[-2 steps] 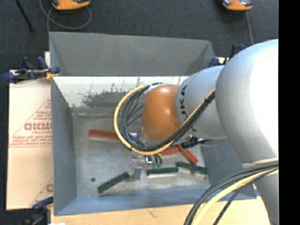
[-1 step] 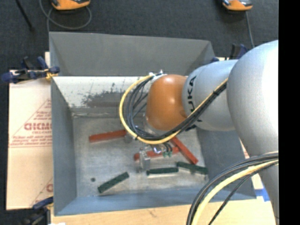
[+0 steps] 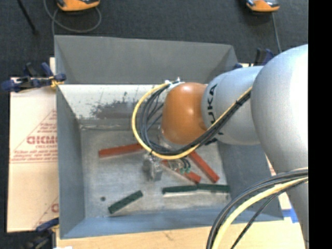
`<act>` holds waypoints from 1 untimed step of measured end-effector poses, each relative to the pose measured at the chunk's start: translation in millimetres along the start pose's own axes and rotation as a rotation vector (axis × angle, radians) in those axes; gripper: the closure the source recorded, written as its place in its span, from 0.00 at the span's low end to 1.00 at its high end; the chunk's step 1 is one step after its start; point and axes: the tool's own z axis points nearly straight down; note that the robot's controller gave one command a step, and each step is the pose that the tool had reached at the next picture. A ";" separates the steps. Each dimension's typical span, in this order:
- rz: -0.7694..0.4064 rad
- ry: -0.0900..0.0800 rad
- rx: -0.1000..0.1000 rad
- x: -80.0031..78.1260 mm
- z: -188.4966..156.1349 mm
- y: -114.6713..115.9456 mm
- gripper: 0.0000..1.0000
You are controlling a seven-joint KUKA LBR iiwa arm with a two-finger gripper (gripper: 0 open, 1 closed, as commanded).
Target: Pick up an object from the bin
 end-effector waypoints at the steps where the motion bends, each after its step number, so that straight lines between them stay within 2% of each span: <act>1: 0.001 0.001 0.000 0.3 0.3 0.1 0.00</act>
Offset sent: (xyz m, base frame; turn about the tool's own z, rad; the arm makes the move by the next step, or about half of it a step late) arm 0.0000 0.0000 0.0000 0.0000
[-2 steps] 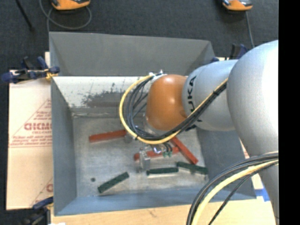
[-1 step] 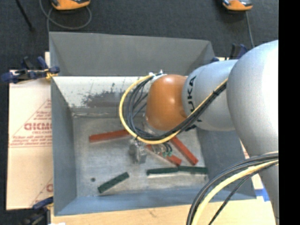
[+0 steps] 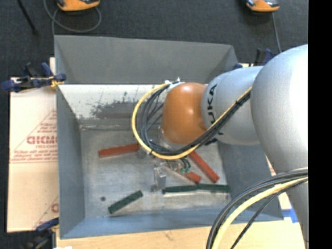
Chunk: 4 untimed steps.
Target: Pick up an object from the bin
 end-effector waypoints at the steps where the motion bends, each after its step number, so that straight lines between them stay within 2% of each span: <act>1: -0.243 0.003 0.000 8.0 0.2 1.5 0.00; 2: -0.422 -0.014 0.003 73.5 -2.4 20.8 0.00; 3: -0.448 -0.005 -0.002 20.8 -0.6 54.8 0.00; 4: -0.443 0.001 -0.002 24.1 -0.1 52.6 1.00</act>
Offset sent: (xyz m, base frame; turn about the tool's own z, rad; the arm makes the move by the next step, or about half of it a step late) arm -0.0090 0.0002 -0.0007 -0.2439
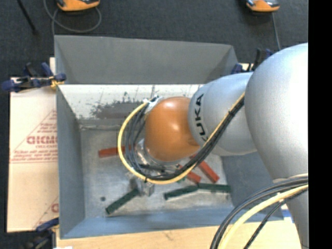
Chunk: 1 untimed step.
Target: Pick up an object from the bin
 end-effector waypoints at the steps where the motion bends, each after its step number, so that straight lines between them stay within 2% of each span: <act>1: 0.001 0.000 0.000 0.0 0.0 -0.1 1.00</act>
Offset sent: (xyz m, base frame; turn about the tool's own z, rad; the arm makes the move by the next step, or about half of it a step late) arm 0.0000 0.0000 0.0000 0.0000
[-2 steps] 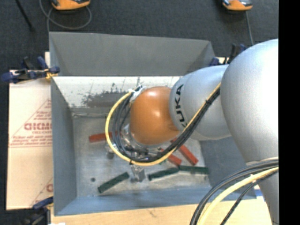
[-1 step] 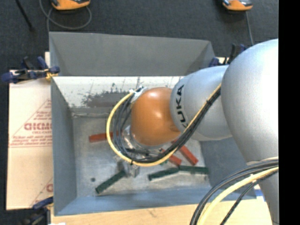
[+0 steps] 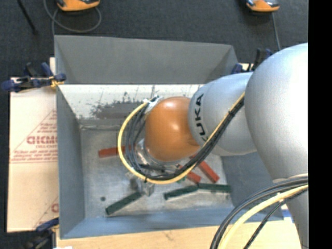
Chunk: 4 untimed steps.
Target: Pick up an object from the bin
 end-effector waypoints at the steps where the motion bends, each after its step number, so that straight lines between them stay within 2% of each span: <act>1: -0.031 -0.008 0.005 -12.2 -195.8 23.5 1.00; 2: 0.071 0.002 -0.001 -73.2 -107.1 11.5 1.00; 3: 0.072 -0.002 0.000 -73.0 -111.4 10.8 0.00; 4: 0.117 0.003 -0.002 -112.6 5.1 9.7 0.00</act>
Offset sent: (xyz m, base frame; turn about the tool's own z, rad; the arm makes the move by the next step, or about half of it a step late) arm -0.0079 0.0255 0.1901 -0.0350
